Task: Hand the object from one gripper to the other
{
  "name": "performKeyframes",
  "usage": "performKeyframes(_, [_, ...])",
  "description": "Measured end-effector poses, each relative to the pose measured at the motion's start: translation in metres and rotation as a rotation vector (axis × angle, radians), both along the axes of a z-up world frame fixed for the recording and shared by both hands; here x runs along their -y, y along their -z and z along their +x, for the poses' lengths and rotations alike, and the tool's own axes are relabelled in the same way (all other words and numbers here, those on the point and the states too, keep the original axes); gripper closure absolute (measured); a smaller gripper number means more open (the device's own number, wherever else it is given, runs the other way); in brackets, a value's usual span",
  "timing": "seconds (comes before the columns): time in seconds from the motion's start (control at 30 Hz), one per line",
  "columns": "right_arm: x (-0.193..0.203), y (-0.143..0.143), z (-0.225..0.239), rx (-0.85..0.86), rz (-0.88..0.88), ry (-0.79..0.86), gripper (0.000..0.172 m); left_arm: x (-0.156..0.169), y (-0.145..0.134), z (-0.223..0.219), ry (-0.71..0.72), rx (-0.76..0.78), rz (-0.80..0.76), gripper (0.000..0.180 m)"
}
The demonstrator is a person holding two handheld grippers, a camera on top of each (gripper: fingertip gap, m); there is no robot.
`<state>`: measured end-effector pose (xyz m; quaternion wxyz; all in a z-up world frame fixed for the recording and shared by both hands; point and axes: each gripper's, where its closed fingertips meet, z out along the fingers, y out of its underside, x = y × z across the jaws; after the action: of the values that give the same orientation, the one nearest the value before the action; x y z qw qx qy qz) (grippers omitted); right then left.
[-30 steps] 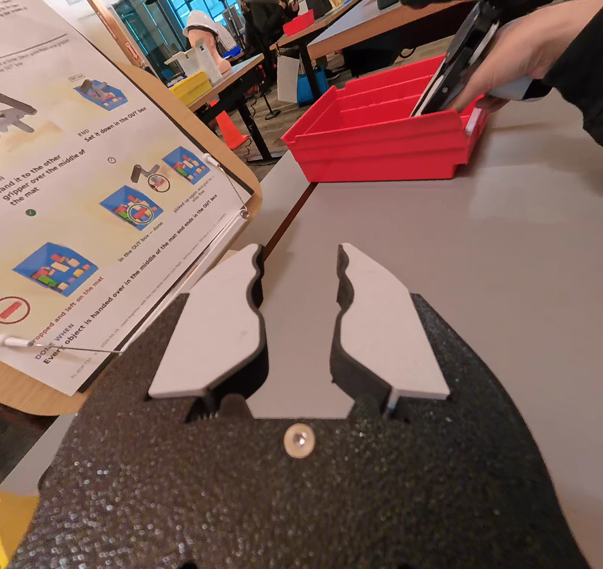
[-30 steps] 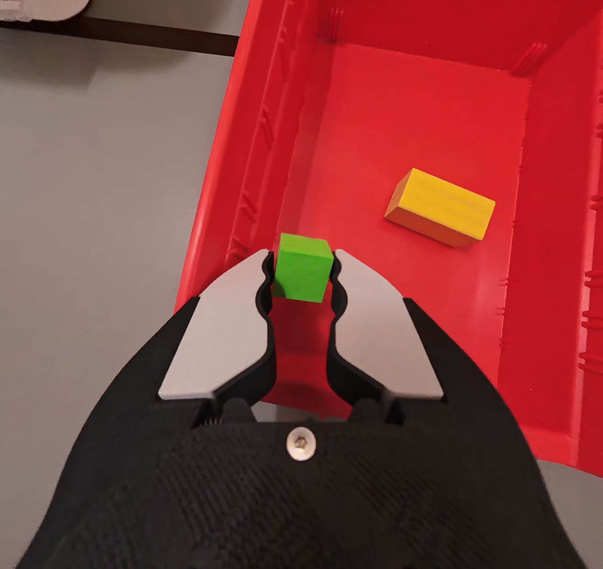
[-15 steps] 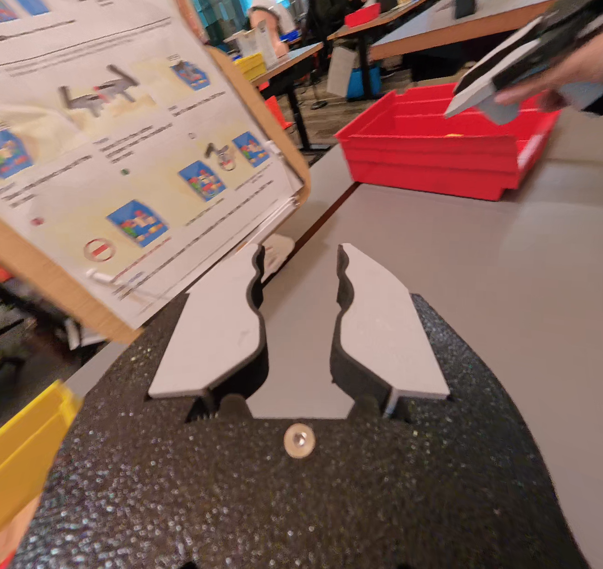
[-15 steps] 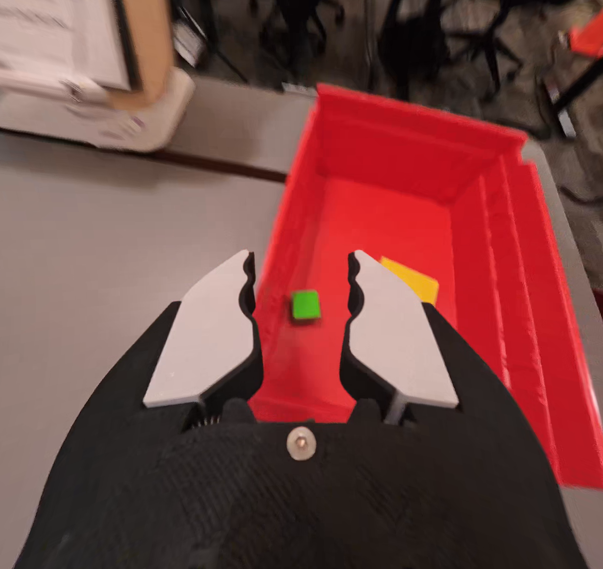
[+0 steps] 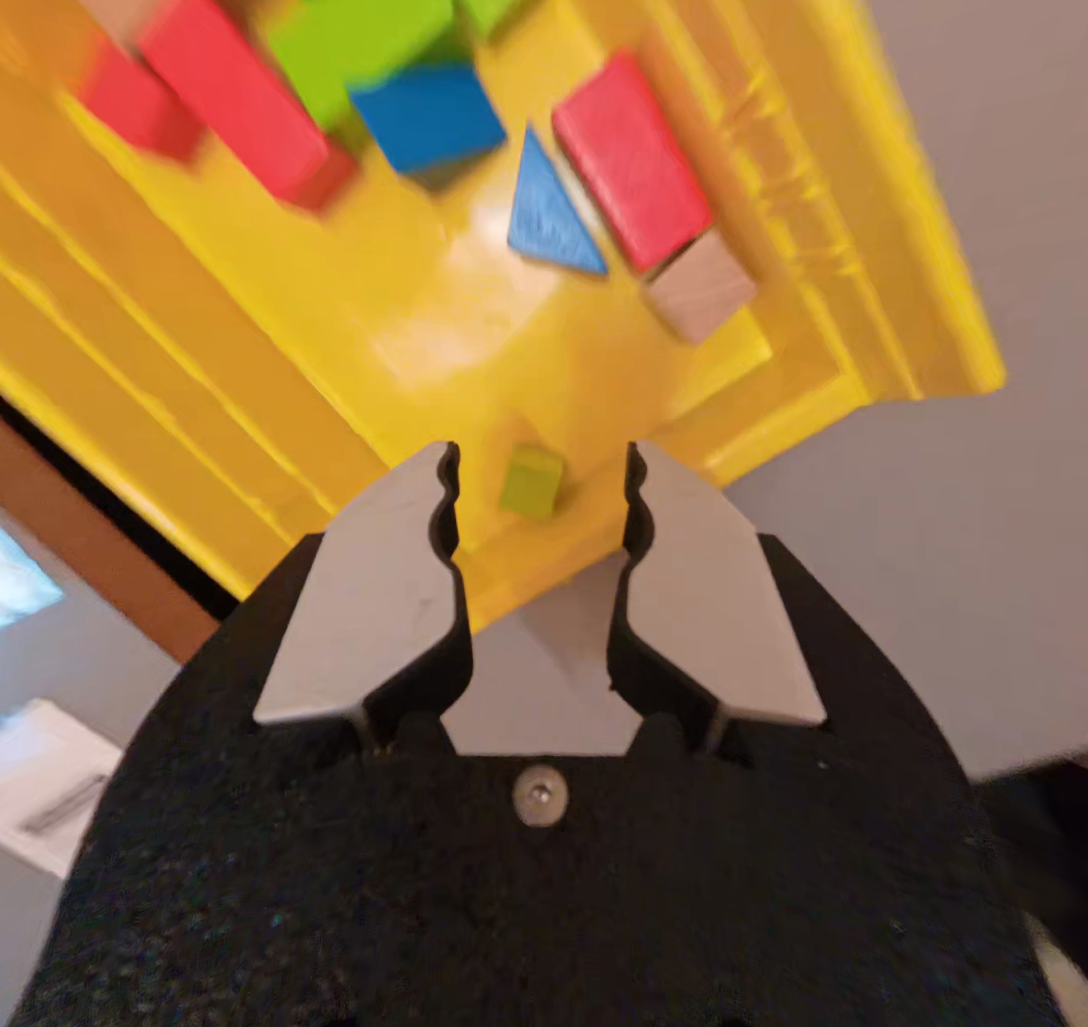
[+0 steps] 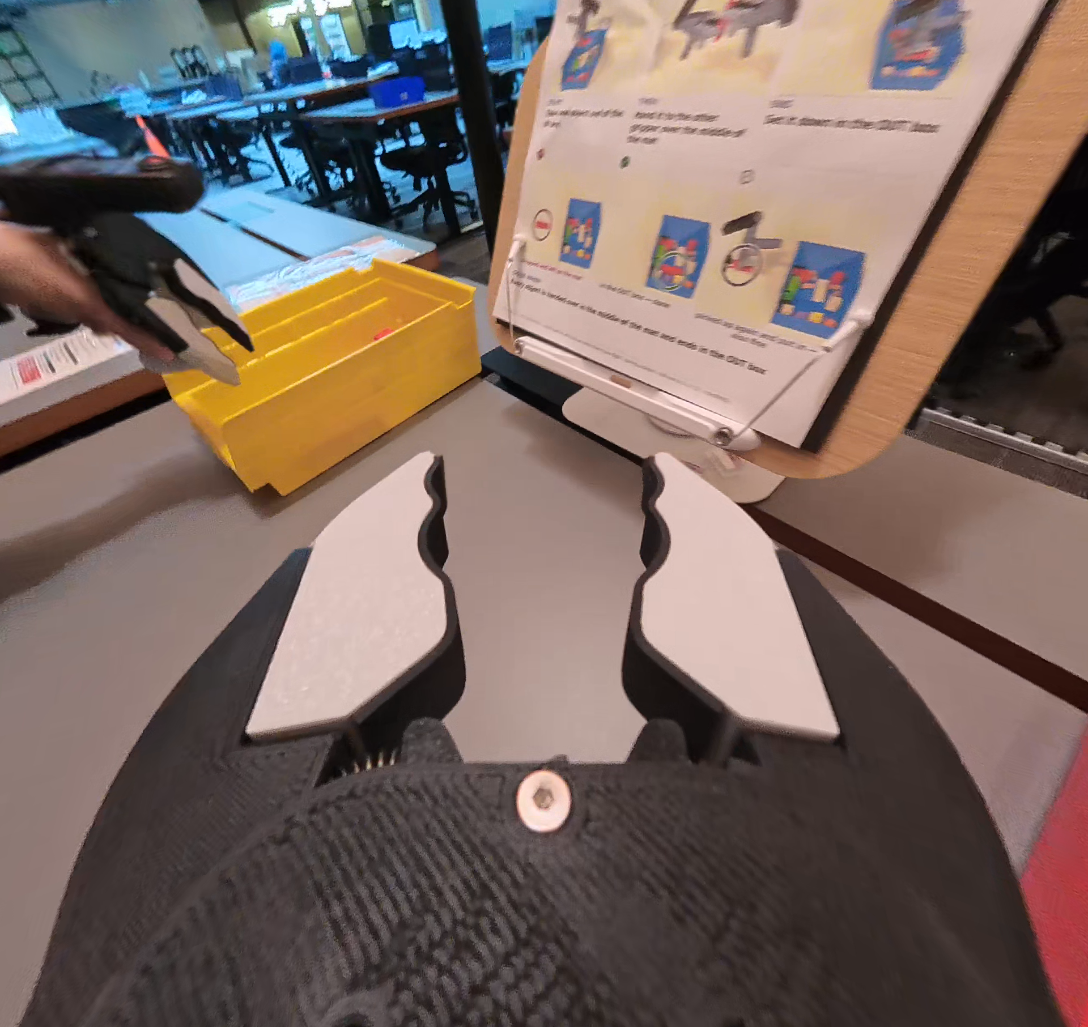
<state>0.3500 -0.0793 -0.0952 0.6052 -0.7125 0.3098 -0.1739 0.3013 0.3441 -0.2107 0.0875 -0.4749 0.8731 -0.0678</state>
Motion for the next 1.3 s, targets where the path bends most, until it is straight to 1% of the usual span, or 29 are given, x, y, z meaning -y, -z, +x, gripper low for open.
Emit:
performKeyframes(0.03, [-0.007,0.001,-0.002,0.01,-0.023,-0.015,0.107,-0.006,0.01,-0.006,-0.057,-0.089,-0.017,0.126])
performKeyframes(0.1, [-0.018,0.007,-0.006,0.022,-0.074,-0.045,0.105,-0.012,0.024,-0.015,-0.187,-0.213,-0.066,0.118])
performKeyframes(0.13, [-0.021,0.01,-0.007,0.023,-0.102,-0.052,0.105,-0.013,0.028,-0.016,-0.246,-0.239,-0.093,0.115])
performKeyframes(0.27, [-0.028,0.02,-0.007,0.04,-0.197,-0.054,0.103,-0.02,0.038,-0.009,-0.47,-0.243,-0.204,0.117])
performKeyframes(0.4, [-0.034,0.024,-0.009,0.041,-0.221,-0.073,0.103,-0.022,0.046,-0.014,-0.677,-0.282,-0.291,0.117])
performKeyframes(0.6, [-0.039,0.023,-0.012,0.041,-0.202,-0.098,0.103,-0.03,0.054,-0.017,-0.931,-0.256,-0.285,0.119])
performKeyframes(0.7, [-0.041,0.021,-0.014,0.047,-0.198,-0.107,0.103,-0.027,0.057,-0.019,-0.995,-0.258,-0.278,0.124])
performKeyframes(0.83, [-0.043,0.017,-0.017,0.051,-0.18,-0.125,0.103,-0.035,0.065,-0.025,-1.088,-0.26,-0.181,0.128])
performKeyframes(1.07, [-0.042,0.015,-0.019,0.06,-0.173,-0.13,0.102,-0.032,0.067,-0.024,-1.14,-0.265,-0.136,0.129])
performKeyframes(1.1, [-0.041,0.015,-0.019,0.058,-0.167,-0.132,0.102,-0.031,0.067,-0.023,-1.143,-0.268,-0.138,0.131])
performKeyframes(1.13, [-0.04,0.015,-0.019,0.056,-0.164,-0.133,0.102,-0.028,0.066,-0.022,-1.145,-0.271,-0.156,0.14])
performKeyframes(1.17, [-0.039,0.014,-0.019,0.056,-0.162,-0.132,0.102,-0.026,0.066,-0.02,-1.151,-0.275,-0.181,0.154])
performKeyframes(1.23, [-0.036,0.012,-0.018,0.061,-0.156,-0.125,0.102,-0.026,0.067,-0.02,-1.182,-0.27,-0.212,0.155])
performKeyframes(1.3, [-0.034,0.011,-0.017,0.062,-0.146,-0.119,0.102,-0.026,0.066,-0.02,-1.185,-0.267,-0.218,0.155])
